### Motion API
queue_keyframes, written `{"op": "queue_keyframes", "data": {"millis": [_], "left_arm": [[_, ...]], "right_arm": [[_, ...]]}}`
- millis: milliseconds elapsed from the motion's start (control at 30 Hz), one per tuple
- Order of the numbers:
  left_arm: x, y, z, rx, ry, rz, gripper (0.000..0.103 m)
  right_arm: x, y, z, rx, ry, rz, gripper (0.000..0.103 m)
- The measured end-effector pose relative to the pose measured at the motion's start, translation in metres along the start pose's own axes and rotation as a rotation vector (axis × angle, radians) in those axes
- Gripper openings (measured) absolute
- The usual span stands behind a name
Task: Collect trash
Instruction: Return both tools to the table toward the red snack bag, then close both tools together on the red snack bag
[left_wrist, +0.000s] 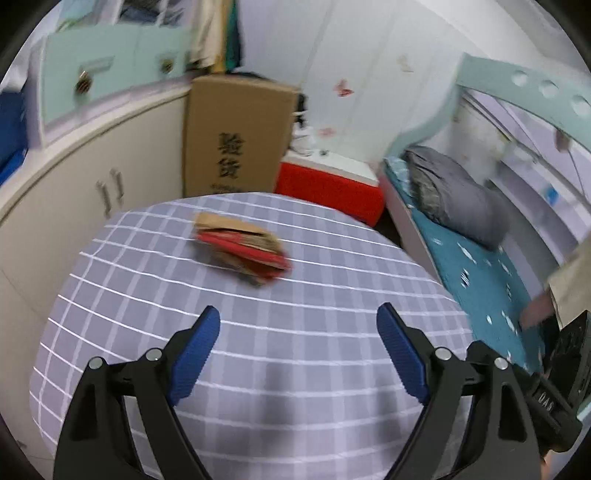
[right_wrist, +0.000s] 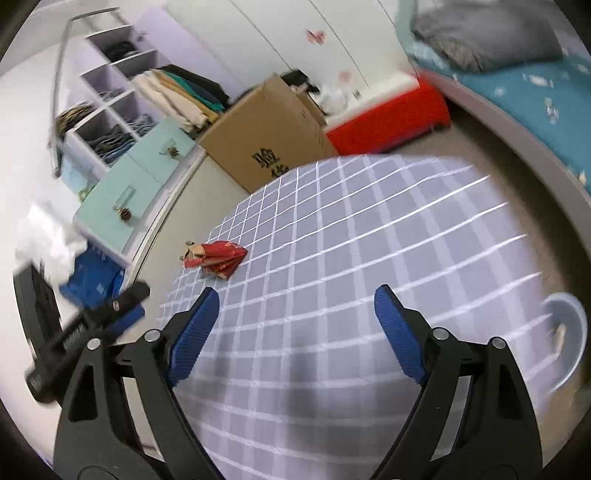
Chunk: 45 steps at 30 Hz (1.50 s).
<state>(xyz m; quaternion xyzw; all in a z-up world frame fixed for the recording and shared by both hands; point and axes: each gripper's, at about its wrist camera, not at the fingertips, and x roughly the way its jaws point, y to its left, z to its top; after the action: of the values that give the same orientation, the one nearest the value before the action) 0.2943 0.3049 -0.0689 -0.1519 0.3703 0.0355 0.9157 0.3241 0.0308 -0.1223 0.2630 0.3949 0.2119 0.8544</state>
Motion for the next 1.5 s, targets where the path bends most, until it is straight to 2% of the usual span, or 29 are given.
{"op": "queue_keyframes", "data": {"millis": [100, 267, 433, 667, 733, 800, 833, 900, 1067, 1200, 1367, 1500], "left_arm": [[0.019, 0.031, 0.016, -0.037, -0.002, 0.042, 0.085], [0.041, 0.069, 0.039, -0.118, -0.023, 0.009, 0.085], [0.067, 0.083, 0.057, -0.148, -0.048, -0.011, 0.085], [0.101, 0.098, 0.072, -0.191, -0.028, -0.045, 0.085], [0.113, 0.1, 0.075, -0.198, -0.011, -0.066, 0.085], [0.121, 0.101, 0.076, -0.2, -0.003, -0.064, 0.084], [0.123, 0.1, 0.075, -0.193, -0.002, -0.068, 0.082], [0.125, 0.096, 0.073, -0.168, 0.009, -0.078, 0.056], [0.128, 0.089, 0.069, -0.126, 0.023, -0.061, 0.041], [0.116, 0.083, 0.062, -0.123, 0.018, -0.071, 0.036], [0.102, 0.077, 0.045, -0.14, 0.029, -0.049, 0.033], [0.09, 0.075, 0.03, -0.151, 0.026, -0.037, 0.033]], "right_arm": [[0.039, 0.023, 0.004, 0.076, 0.04, 0.037, 0.088], [0.103, 0.056, 0.014, 0.12, 0.101, 0.087, 0.088], [0.137, 0.061, 0.021, 0.221, 0.106, 0.117, 0.088], [0.168, 0.079, 0.03, 0.188, 0.094, 0.12, 0.088], [0.177, 0.082, 0.031, 0.188, 0.103, 0.126, 0.083], [0.183, 0.082, 0.031, 0.193, 0.111, 0.139, 0.067], [0.187, 0.082, 0.031, 0.192, 0.121, 0.138, 0.064], [0.193, 0.081, 0.031, 0.195, 0.128, 0.145, 0.055], [0.194, 0.08, 0.03, 0.189, 0.129, 0.14, 0.05], [0.188, 0.077, 0.026, 0.185, 0.132, 0.146, 0.049], [0.176, 0.07, 0.017, 0.185, 0.13, 0.087, 0.05], [0.17, 0.066, 0.007, 0.19, 0.158, 0.111, 0.051]]}}
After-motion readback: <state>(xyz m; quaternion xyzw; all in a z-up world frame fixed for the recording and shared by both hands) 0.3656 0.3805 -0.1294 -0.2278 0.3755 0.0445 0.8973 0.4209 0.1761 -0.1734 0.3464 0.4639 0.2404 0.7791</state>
